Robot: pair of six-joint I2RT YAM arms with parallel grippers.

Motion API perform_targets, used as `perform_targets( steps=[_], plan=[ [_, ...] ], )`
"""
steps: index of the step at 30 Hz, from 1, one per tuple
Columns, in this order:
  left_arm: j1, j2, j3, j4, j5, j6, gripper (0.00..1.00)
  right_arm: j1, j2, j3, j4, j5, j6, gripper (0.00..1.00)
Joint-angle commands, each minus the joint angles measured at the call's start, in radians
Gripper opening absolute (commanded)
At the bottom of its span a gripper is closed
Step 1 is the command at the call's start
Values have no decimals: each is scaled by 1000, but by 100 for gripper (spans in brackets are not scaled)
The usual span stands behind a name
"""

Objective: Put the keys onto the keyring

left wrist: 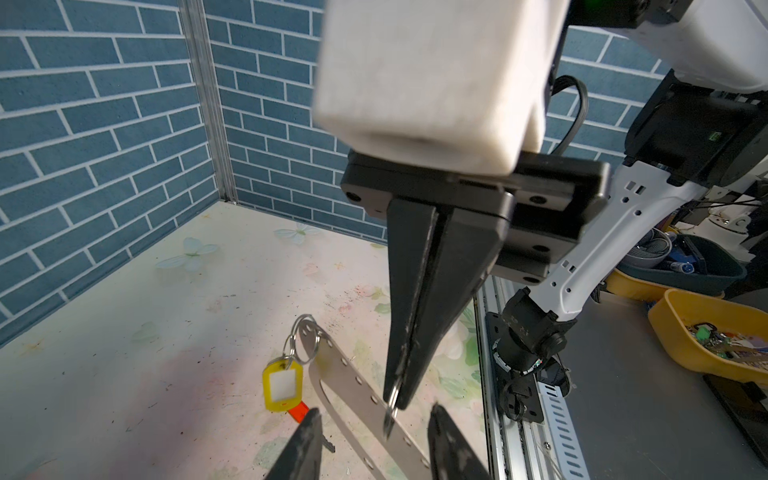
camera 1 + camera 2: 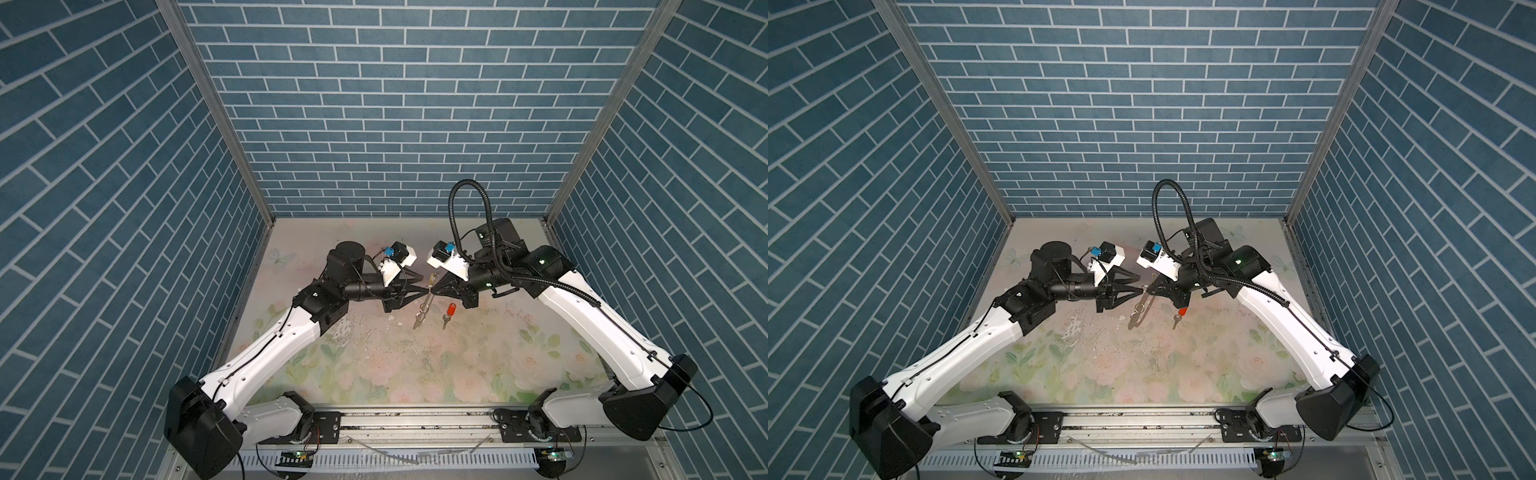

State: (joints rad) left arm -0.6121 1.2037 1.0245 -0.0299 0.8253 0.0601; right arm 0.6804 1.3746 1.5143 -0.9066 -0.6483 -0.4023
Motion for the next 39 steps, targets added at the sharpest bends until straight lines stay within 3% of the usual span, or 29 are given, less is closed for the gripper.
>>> perform_targets(
  steps=[1, 7, 12, 25, 30, 39],
  plan=[
    [-3, 18, 24, 47, 34, -12, 44, 4, -2, 46, -14, -52, -64, 0],
    [-5, 36, 19, 127, 56, -50, 43, 5, -2, 45, -8, -63, -61, 0],
    [-8, 49, 29, 129, 68, -55, 37, 4, -6, 43, -5, -65, -62, 0],
    [-14, 48, 26, 97, 73, -52, 15, 4, -32, 27, 20, -64, -55, 0],
    [-17, 47, 18, 100, 80, -51, 1, 4, -41, 20, 36, -55, -44, 0],
    [-18, -16, -112, 325, -2, -145, 0, 3, -89, -23, 97, 2, -9, 0]
  ],
)
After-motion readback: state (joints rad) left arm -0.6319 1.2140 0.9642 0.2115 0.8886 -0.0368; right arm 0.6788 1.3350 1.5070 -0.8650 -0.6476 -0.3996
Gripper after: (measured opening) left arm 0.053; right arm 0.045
